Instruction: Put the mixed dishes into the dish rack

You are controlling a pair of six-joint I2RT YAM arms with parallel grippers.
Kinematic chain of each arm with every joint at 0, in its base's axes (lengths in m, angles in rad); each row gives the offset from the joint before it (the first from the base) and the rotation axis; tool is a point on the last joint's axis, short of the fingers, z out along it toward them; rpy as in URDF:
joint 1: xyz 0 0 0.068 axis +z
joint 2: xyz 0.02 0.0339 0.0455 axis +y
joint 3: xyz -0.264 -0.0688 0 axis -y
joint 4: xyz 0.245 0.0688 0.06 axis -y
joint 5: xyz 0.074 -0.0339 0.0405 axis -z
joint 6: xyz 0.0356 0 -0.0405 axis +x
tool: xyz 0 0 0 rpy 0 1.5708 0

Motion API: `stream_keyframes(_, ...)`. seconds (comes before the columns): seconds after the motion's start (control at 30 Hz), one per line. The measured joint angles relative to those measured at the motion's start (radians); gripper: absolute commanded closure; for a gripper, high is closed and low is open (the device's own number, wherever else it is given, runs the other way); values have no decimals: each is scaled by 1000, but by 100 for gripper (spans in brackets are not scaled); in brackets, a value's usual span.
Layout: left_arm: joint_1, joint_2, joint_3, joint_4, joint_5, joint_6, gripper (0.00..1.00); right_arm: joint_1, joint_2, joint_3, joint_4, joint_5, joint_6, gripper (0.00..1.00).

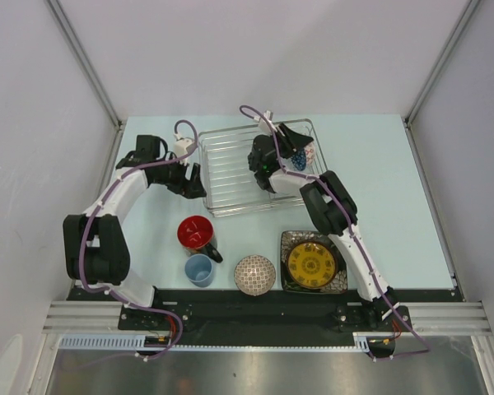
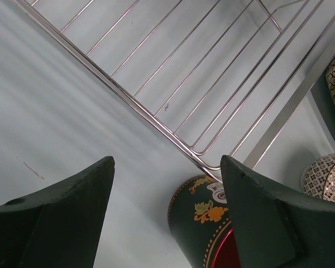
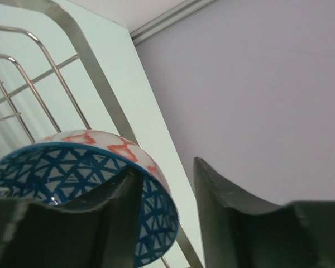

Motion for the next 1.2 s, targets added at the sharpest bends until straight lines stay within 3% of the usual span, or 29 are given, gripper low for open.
stream_keyframes(0.23,0,-8,-9,2,2,-7,19,11,0,-3,-1,3,-6,33)
stream_keyframes(0.37,0,-8,-9,4,6,-8,19,12,-4,-3,-2,3,-2,18)
stream_keyframes(0.7,0,-8,-10,8,8,-15,20,13,-7,8,-7,3,-4,10)
stream_keyframes(0.83,0,-8,-11,10,8,-16,20,35,-86,14,-89,3,17,5)
stream_keyframes(1.0,0,1,-3,13,7,-21,21,163,-408,9,-409,-8,236,0)
stream_keyframes(1.07,1,13,18,14,6,-31,21,264,-566,86,-756,-45,471,0)
stream_keyframes(1.13,2,22,41,14,6,-41,21,332,-644,275,-1143,-220,793,0)
stream_keyframes(1.2,3,27,64,17,1,-45,21,312,-660,562,-1490,-551,1120,0)
